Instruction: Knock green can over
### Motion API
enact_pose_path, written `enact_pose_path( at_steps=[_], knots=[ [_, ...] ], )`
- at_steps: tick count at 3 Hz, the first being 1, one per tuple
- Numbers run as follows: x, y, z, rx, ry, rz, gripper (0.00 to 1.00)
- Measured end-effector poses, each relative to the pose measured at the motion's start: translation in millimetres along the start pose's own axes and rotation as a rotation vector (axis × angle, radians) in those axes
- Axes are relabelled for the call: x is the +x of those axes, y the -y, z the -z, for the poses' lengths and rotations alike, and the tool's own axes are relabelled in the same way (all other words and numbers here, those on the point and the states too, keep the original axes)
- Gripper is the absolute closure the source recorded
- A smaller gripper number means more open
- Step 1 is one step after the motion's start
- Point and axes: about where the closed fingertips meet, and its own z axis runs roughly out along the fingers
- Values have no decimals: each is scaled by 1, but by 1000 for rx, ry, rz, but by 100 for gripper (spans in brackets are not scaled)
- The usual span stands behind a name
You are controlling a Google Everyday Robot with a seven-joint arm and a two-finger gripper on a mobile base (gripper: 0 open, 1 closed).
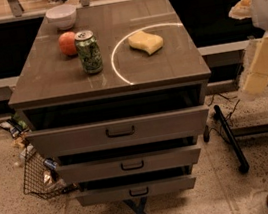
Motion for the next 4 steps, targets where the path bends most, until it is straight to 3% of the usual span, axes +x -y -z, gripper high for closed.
enact_pose_path(
  at_steps=[1,2,3,4],
  knots=[
    [-30,19,-11,9,174,-38,0],
    [-85,43,-25,-4,419,-59,0],
    [-132,56,-39,-41,594,-84,0],
    [-185,71,-72,-98,747,-199,0]
  ],
)
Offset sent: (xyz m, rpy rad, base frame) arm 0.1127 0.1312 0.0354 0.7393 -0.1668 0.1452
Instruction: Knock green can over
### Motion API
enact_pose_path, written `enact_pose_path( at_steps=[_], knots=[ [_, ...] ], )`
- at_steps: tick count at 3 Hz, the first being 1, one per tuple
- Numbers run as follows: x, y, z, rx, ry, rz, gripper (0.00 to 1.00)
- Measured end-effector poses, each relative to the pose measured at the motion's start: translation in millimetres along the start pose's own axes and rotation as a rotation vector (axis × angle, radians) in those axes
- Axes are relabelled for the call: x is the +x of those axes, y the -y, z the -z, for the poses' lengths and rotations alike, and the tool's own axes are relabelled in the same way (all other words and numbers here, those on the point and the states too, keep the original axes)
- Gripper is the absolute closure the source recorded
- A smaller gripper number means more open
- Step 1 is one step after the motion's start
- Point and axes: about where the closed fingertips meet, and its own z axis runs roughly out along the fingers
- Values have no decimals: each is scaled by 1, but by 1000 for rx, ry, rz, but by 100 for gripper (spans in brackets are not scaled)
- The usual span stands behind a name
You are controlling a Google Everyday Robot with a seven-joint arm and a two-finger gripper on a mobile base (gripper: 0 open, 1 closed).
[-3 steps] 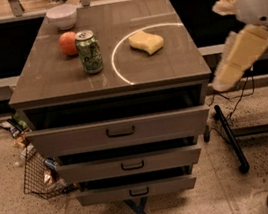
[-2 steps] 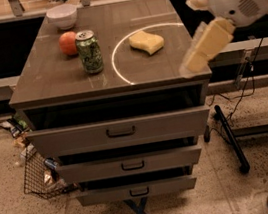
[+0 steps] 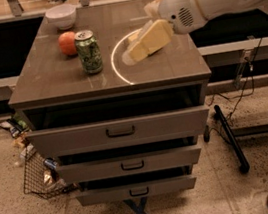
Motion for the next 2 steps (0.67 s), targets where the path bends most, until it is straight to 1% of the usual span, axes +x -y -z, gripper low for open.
enact_pose_path(
  at_steps=[1,2],
  knots=[
    [-5,22,-45,36,94,-113,0],
    [-11,35,-45,86,123,-118,0]
  ],
)
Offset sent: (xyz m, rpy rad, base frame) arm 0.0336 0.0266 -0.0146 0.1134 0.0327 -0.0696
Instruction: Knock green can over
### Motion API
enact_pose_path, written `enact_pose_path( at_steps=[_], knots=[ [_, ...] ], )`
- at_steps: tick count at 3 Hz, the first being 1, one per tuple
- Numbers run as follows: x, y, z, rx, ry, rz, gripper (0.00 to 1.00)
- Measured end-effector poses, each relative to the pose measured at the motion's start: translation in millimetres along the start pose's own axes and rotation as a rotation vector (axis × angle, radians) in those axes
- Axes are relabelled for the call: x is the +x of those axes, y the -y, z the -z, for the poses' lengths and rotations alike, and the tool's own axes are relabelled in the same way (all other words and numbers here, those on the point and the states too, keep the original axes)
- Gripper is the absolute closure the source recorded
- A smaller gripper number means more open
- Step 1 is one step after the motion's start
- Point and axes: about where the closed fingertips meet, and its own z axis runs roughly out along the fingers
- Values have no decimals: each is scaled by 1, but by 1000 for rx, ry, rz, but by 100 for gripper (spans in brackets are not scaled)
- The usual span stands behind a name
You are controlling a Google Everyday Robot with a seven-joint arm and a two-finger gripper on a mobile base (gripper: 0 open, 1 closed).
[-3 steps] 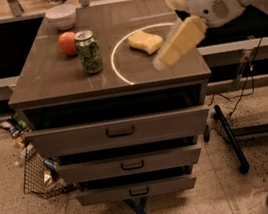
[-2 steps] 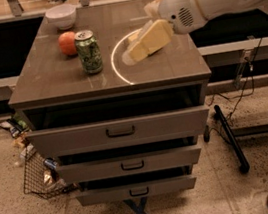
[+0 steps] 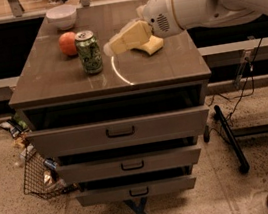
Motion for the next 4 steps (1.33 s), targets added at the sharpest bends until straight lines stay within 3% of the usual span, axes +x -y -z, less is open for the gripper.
enact_pose_path(
  at_steps=[2,4],
  knots=[
    [8,4,-14,23,38,0,0],
    [27,28,-85,8,152,52,0]
  ],
)
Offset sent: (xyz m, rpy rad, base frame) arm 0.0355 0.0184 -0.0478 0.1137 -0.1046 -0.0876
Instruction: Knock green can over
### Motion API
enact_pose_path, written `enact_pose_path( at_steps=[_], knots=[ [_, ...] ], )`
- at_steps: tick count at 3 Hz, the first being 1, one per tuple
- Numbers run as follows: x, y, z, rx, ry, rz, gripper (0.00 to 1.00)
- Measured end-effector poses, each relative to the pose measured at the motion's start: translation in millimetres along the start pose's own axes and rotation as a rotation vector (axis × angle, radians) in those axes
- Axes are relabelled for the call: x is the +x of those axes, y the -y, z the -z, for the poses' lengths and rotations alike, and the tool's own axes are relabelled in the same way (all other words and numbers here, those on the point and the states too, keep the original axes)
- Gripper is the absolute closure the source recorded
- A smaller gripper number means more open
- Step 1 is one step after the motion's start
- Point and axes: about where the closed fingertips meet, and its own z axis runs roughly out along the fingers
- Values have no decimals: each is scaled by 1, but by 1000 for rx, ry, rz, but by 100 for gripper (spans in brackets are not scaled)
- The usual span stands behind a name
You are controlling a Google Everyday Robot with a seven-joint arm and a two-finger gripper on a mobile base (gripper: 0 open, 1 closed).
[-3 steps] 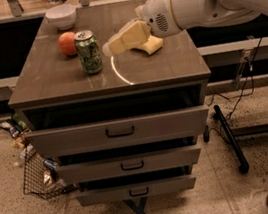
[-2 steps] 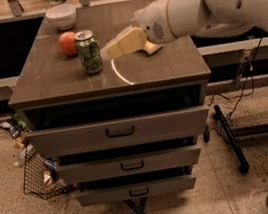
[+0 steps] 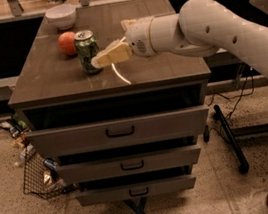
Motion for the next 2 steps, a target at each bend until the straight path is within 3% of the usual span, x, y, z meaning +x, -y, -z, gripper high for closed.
enact_pose_path(
  at_steps=[2],
  knots=[
    [17,15,-48,-34,17,42,0]
  ],
)
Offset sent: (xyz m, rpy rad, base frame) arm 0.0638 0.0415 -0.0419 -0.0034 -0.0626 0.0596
